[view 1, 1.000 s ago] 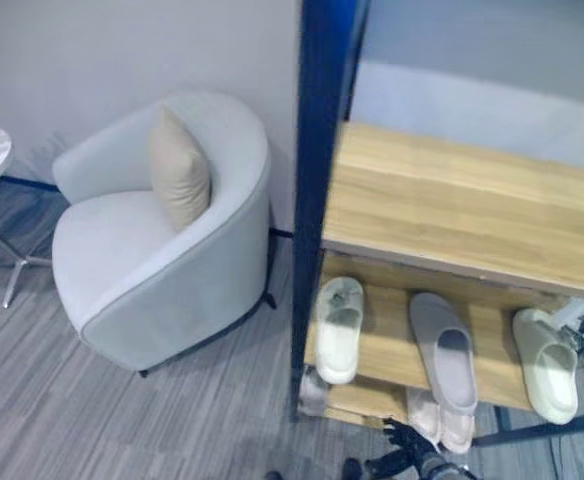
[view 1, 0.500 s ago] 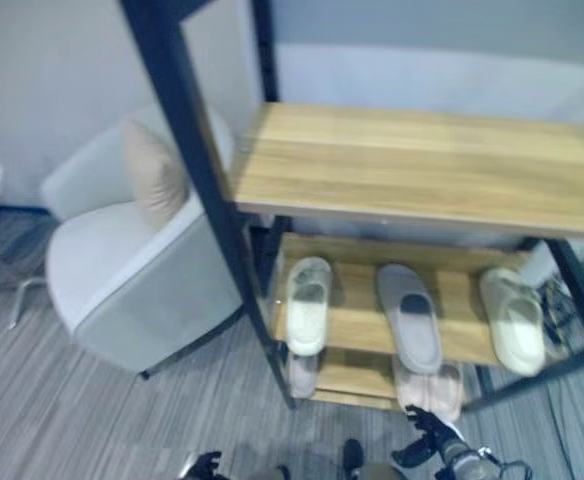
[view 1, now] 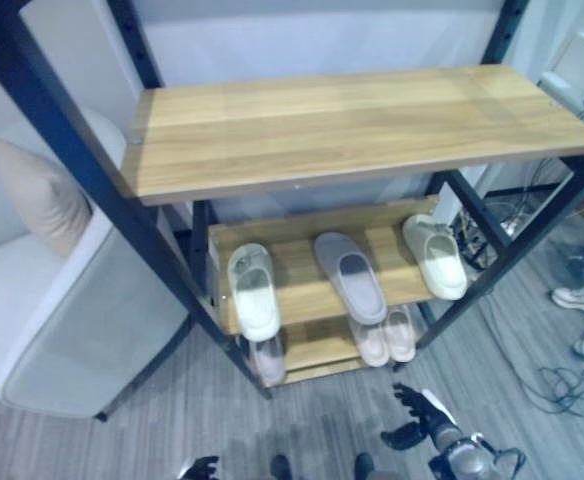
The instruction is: Arrange the slippers neatly on the shoe rack.
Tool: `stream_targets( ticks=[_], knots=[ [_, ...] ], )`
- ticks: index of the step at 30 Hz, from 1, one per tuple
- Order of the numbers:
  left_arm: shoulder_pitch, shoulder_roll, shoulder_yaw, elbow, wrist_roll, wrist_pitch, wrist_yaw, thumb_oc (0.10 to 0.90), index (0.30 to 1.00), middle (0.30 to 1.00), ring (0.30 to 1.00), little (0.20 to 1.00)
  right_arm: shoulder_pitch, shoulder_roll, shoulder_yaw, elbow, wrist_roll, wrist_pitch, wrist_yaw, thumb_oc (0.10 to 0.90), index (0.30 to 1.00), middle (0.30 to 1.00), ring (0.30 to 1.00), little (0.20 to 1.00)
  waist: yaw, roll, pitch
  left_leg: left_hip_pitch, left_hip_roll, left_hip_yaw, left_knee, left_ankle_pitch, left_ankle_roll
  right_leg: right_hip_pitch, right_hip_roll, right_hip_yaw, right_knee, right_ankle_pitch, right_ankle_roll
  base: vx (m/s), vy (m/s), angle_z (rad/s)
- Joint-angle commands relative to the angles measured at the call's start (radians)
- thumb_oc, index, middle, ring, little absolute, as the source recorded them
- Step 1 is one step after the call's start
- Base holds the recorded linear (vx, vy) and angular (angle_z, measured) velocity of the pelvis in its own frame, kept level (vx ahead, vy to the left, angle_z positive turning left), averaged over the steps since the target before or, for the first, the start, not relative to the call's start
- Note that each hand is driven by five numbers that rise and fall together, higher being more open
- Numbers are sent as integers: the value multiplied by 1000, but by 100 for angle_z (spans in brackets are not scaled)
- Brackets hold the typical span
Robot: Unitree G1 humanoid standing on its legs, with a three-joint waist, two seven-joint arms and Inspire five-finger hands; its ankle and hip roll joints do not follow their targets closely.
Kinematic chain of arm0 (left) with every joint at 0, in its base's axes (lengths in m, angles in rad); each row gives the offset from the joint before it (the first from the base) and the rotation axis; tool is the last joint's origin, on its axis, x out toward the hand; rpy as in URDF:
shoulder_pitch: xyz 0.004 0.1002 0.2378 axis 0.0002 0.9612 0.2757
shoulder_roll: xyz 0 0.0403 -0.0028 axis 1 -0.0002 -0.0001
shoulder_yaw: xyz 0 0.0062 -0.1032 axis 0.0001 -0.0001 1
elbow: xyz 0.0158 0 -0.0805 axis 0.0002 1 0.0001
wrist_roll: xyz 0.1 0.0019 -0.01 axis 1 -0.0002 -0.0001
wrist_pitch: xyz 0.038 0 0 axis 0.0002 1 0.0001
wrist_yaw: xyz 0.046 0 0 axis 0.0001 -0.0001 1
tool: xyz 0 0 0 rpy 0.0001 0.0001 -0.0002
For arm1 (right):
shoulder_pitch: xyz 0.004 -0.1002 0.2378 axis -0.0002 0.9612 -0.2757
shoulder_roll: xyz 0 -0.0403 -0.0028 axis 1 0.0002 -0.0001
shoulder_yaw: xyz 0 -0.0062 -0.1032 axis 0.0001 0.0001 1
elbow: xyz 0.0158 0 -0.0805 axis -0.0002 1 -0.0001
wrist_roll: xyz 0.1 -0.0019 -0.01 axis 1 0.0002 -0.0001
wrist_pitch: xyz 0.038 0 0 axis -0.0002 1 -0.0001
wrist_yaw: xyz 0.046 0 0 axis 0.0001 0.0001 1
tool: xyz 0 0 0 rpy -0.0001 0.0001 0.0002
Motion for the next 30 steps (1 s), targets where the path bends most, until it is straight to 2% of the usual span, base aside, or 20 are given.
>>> stream_targets(
  ticks=[1,3,8,10,11,13,15,16,19,20,24,26,30],
  knots=[
    [-33,11,-15,30,31,-24,-2,800,900,900,900,900,-14,-24,30,-197,99,-97,66,800,900,900,900,900,1,-34,-32,-26,-31,-46,59,-108,7,-43,-21,19,69,-79,39,-1,-59,1],
    [-44,-7,-51,15,53,-28,-7,800,900,900,900,900,-29,-44,78,-272,158,-94,117,800,900,900,900,900,5,-30,-41,-15,-30,-59,10,-81,-4,-23,-15,6,32,-79,35,-3,-97,5],
    [-48,-29,-86,0,69,-35,-7,800,900,900,900,900,-73,-88,160,-400,166,-99,169,800,900,900,900,900,14,-30,-55,10,-21,-66,-40,-61,-18,10,0,-16,-18,-78,34,22,-55,20],
    [-48,-32,-91,-7,73,-34,-4,800,900,900,900,900,-99,-113,173,-484,166,-105,176,800,900,900,900,900,17,-32,-58,16,-14,-66,-42,-60,-23,19,5,-20,-30,-77,32,34,-63,5],
    [-41,-36,-94,-11,78,-36,3,800,900,900,900,900,-113,-147,162,-592,167,-130,174,800,900,900,900,900,19,-33,-59,23,-9,-68,-43,-60,-25,28,10,-23,-35,-79,29,31,-50,2],
    [-37,-41,-96,-8,83,-37,5,800,900,900,900,900,-112,-162,147,-642,168,-137,170,800,900,900,900,900,20,-33,-60,27,-7,-69,-43,-60,-26,34,13,-23,-38,-81,28,40,-43,1],
    [-30,-45,-91,-2,81,-36,8,800,900,900,900,900,-124,-188,115,-709,146,-153,146,800,900,900,900,900,22,-33,-63,32,-3,-70,-45,-59,-28,40,17,-27,-44,-83,27,51,-41,5],
    [-15,-51,-78,8,80,-35,14,800,900,900,900,900,-136,-205,59,-764,110,-174,98,800,900,900,900,900,22,-33,-67,35,-1,-69,-48,-58,-29,47,19,-29,-54,-82,26,32,-19,9],
    [-3,-57,-56,18,60,-34,13,800,900,900,900,900,-145,-219,-1,-793,47,-183,38,800,900,900,900,900,26,-32,-71,38,2,-70,-51,-57,-30,54,22,-34,-65,-79,27,49,-21,4],
    [12,-58,-38,26,51,-32,19,800,900,900,900,900,-157,-214,-61,-786,-3,-188,-24,800,900,900,900,900,30,-33,-72,38,3,-72,-52,-57,-31,58,23,-40,-72,-76,27,62,-23,2],
    [32,-55,-26,30,54,-31,21,800,900,900,900,900,-187,-214,-136,-761,-76,-178,-109,800,900,900,900,900,40,-34,-70,32,3,-81,-52,-56,-30,56,25,-47,-77,-72,28,42,-4,2],
    [35,-42,-21,19,45,-30,33,800,900,900,900,900,-247,-228,-201,-719,-141,-158,-204,800,900,900,900,900,51,-36,-53,7,2,-89,-52,-49,-31,36,25,-51,-76,-68,28,0,0,0],
    [46,-33,-25,11,37,-33,37,800,900,900,900,900,-300,-240,-259,-685,-157,-150,-279,800,900,900,900,900,66,-38,-47,-11,0,-100,-52,-49,-30,24,27,-57,-82,-66,27,3,19,11]
  ],
)
